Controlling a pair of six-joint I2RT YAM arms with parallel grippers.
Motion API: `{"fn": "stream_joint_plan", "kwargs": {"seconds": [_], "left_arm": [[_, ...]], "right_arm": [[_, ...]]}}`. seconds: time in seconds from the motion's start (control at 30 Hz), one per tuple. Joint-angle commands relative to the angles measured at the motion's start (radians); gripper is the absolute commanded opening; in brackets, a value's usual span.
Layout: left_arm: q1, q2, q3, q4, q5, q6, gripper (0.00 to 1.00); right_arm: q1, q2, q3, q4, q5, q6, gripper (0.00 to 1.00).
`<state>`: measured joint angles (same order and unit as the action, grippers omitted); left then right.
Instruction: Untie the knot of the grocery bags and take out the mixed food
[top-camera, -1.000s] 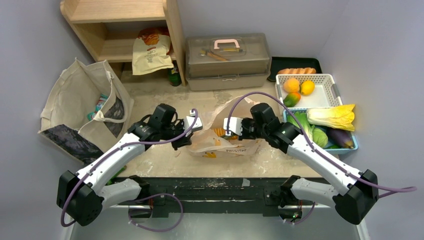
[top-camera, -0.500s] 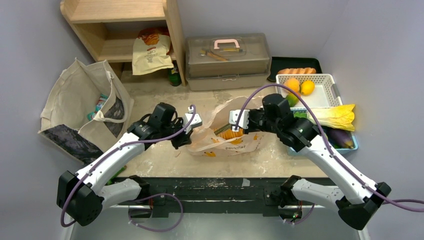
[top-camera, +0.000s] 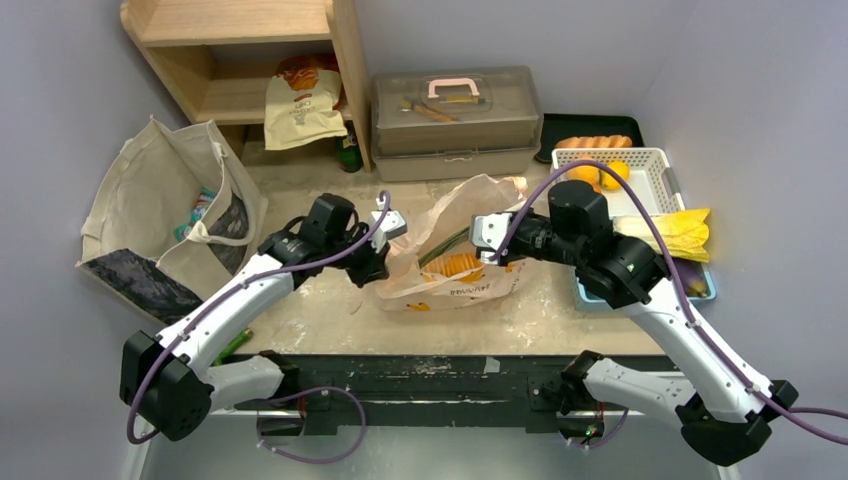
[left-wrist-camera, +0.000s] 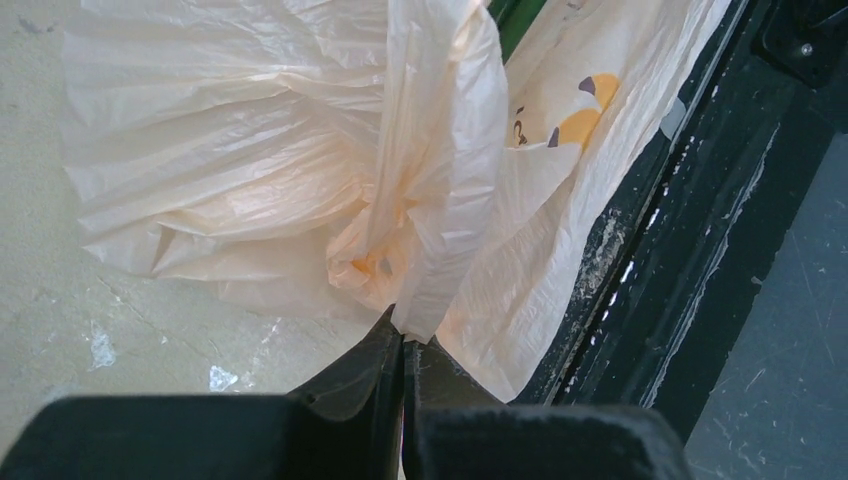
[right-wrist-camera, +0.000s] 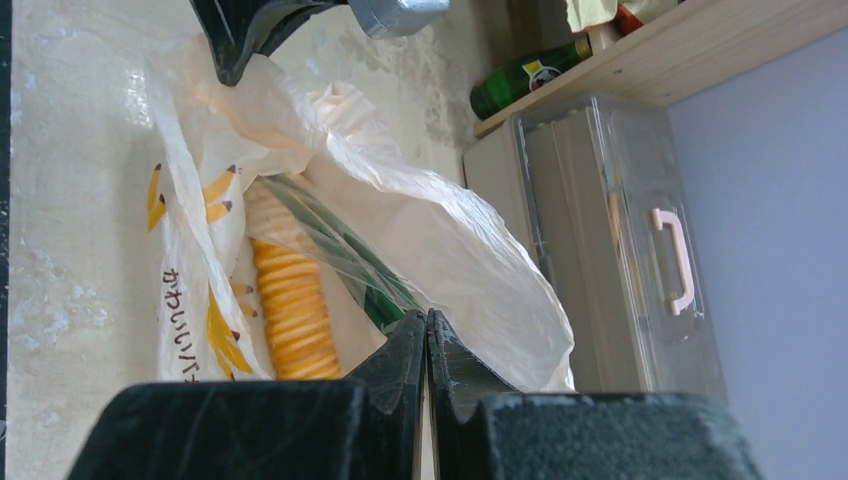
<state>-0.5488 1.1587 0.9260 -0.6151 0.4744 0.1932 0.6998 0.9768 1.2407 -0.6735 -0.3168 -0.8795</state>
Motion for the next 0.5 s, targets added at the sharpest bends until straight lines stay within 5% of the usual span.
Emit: {"fn": "stream_joint_plan", "kwargs": {"seconds": [0.0,0.23,0.47], "left_arm": [[0.014,-0.055,0.044,0.032,0.051,-0.028,0.03],[0.015,-0.209,0.048,0.037,0.12,0.028,0.53],[-0.026,-0.226,0.151,0.079,0.175,0.077,0.63]], "right_arm": [[0.004,-0.012,0.049,0.02,-0.043,0.003,0.0],[0.004,-0.021,0.05,0.023,-0.036,0.0,0.0],[0.004,-0.017,0.067,0.036,-0.018,-0.014,0.0]]}}
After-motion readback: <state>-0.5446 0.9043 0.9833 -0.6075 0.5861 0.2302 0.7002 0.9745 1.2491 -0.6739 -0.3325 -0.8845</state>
